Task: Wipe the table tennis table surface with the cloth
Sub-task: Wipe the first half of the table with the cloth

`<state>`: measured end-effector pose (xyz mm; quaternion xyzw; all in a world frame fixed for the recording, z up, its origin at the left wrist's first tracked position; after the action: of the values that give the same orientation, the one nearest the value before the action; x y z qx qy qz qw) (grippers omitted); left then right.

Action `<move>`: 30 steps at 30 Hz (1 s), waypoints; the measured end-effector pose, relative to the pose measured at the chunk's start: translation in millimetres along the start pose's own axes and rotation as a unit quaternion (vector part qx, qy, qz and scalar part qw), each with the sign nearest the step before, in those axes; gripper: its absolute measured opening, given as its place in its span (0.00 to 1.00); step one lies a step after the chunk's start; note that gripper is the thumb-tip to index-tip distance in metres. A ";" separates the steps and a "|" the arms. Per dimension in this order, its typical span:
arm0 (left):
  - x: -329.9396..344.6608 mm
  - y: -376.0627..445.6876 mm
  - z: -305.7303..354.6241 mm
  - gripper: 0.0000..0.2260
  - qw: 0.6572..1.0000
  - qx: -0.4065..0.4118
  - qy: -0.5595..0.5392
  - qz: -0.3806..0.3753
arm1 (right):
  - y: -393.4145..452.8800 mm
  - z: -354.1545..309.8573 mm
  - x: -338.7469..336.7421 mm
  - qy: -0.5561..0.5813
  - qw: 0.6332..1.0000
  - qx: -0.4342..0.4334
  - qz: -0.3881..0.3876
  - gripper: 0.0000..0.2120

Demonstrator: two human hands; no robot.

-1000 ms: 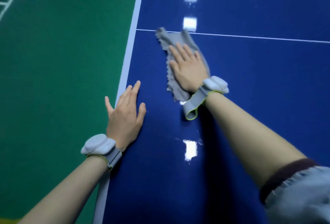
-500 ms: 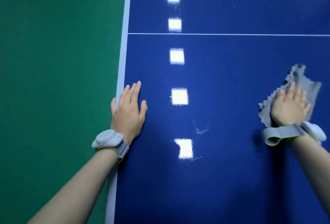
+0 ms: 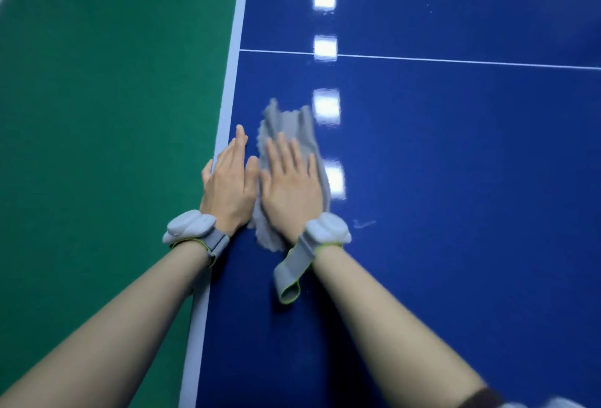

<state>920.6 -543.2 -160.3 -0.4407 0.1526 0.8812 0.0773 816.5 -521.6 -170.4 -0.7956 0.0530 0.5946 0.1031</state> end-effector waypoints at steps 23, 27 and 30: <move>-25.9 -48.6 19.8 0.23 0.997 -0.012 0.072 0.006 | -102.4 318.0 -86.1 0.014 0.929 0.361 0.086 0.24; -25.0 -86.8 19.3 0.25 0.998 -0.033 0.057 -0.021 | -131.2 285.2 -69.7 0.028 0.910 0.404 0.087 0.25; -25.3 -107.2 22.4 0.27 0.997 -0.005 0.065 -0.051 | -128.2 244.1 -58.4 0.029 0.914 0.396 0.087 0.25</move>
<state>947.9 -434.8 -148.8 -0.5047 0.1302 0.8464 0.1096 598.0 -343.7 -167.9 -0.6986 0.3562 0.5084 0.3557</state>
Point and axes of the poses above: each hand's wrist, its own y-axis towards the middle knuckle, its own x-axis out of the palm, z = x × y, the point moved 4 cm from there along y, towards the middle knuckle, and after that the axes turned 11 degrees about x, right-handed, at the moved point
